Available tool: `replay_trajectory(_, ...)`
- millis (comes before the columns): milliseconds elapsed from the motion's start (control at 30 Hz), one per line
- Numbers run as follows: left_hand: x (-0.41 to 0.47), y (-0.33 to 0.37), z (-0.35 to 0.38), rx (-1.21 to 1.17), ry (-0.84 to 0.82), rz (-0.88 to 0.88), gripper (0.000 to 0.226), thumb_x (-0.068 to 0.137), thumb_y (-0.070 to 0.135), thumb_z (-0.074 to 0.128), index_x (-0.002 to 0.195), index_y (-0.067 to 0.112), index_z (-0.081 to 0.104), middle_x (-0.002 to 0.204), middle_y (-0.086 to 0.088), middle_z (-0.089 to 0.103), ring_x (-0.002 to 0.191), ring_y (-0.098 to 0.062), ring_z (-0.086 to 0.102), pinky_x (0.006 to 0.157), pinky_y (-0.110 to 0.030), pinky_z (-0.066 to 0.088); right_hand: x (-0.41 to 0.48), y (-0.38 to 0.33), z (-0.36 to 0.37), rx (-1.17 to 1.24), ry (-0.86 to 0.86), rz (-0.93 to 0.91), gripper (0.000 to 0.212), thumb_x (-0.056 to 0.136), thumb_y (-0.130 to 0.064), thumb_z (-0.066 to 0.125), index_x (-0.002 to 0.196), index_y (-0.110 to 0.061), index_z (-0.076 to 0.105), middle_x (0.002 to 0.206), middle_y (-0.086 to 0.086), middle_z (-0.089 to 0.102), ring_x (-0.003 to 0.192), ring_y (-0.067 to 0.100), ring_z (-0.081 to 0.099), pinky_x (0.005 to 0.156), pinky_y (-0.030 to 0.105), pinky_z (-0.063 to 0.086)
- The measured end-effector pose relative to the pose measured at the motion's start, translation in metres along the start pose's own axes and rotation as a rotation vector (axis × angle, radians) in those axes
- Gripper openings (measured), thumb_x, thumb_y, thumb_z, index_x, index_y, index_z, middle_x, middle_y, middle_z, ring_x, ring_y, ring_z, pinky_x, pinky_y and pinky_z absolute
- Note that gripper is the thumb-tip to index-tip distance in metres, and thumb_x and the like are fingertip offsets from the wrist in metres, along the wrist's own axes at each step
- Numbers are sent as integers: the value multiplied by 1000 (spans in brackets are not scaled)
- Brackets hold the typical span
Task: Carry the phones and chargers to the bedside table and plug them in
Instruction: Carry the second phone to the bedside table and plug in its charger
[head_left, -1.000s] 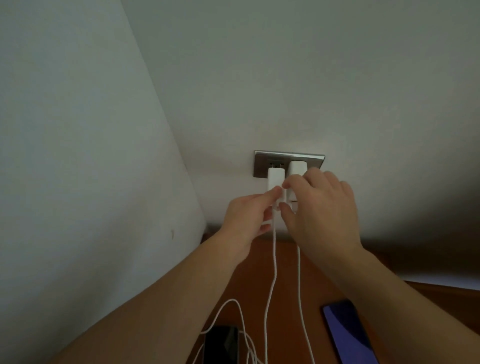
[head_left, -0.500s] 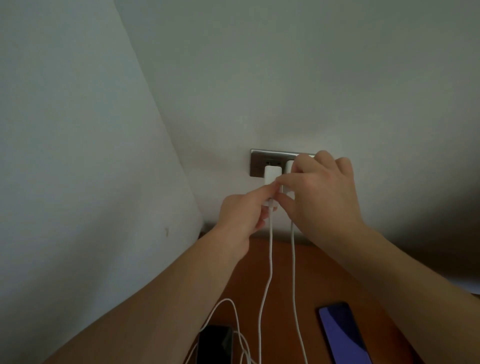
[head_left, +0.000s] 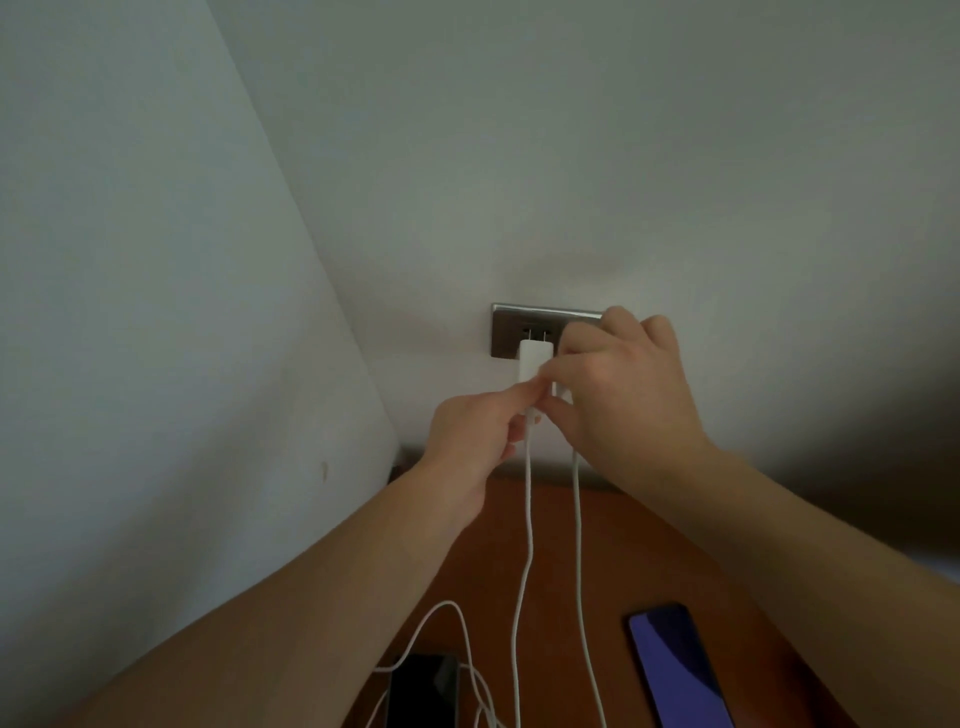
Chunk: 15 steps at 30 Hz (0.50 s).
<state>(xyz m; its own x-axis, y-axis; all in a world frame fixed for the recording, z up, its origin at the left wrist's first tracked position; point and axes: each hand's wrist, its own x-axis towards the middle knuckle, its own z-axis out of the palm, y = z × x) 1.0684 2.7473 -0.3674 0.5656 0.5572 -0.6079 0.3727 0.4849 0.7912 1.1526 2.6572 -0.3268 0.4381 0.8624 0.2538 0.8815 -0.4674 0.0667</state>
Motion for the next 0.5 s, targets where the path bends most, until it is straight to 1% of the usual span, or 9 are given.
replay_trajectory(100, 2, 4, -2, -46, -28, -35, 35, 73, 41, 80, 89, 12, 71, 103, -18, 73, 86, -25, 60, 79, -33, 51, 11, 4, -6, 4, 6, -16, 8, 78, -27, 73, 83, -21, 76, 81, -3, 65, 84, 23, 49, 70, 33, 17)
replay_trajectory(133, 3, 4, -3, -51, -38, -40, 34, 73, 41, 80, 90, 12, 71, 105, -18, 73, 88, -26, 62, 80, -33, 51, 10, 4, -6, 2, 0, -20, 8, 76, -27, 75, 81, -20, 76, 80, -2, 65, 83, 24, 49, 70, 33, 20)
replay_trajectory(200, 4, 2, -3, -31, -39, -29, 35, 75, 41, 78, 93, 12, 71, 106, -18, 72, 92, -29, 63, 90, -38, 51, 5, 2, -2, -1, 7, -24, 7, 72, -25, 78, 74, -18, 76, 75, -2, 64, 79, 26, 53, 69, 33, 24)
replay_trajectory(267, 6, -3, -3, 4, -27, -5, 33, 77, 41, 77, 90, 12, 71, 98, -15, 71, 84, -24, 59, 95, -42, 49, -2, -2, 2, -12, 15, -25, 8, 70, -22, 80, 69, -17, 74, 71, -1, 63, 76, 27, 55, 68, 33, 26)
replay_trajectory(300, 5, -5, -2, 0, -18, 3, 31, 77, 41, 77, 88, 12, 71, 95, -14, 71, 80, -21, 57, 93, -41, 49, -3, -2, 2, -19, 23, -29, 8, 69, -21, 80, 68, -17, 74, 70, -1, 63, 76, 27, 55, 68, 33, 25)
replay_trajectory(367, 5, -3, -1, -48, -14, -14, 33, 75, 43, 78, 87, 13, 72, 96, -14, 72, 77, -19, 57, 85, -37, 52, 2, 0, -1, -14, 39, -35, 7, 70, -20, 80, 71, -17, 75, 72, -1, 64, 76, 27, 54, 68, 33, 22)
replay_trajectory(433, 6, 0, 0, -70, -34, -45, 36, 72, 44, 80, 91, 14, 72, 98, -13, 74, 78, -20, 60, 81, -34, 53, 9, 2, -7, -14, 13, -34, 7, 73, -24, 79, 76, -18, 76, 76, -1, 65, 79, 26, 50, 70, 32, 17)
replay_trajectory(500, 6, 3, 0, -80, -48, -62, 37, 73, 42, 80, 94, 12, 71, 100, -14, 74, 78, -20, 60, 77, -32, 52, 9, 2, -9, -10, -10, -11, 8, 76, -25, 76, 80, -18, 76, 80, -1, 66, 82, 25, 49, 70, 32, 16)
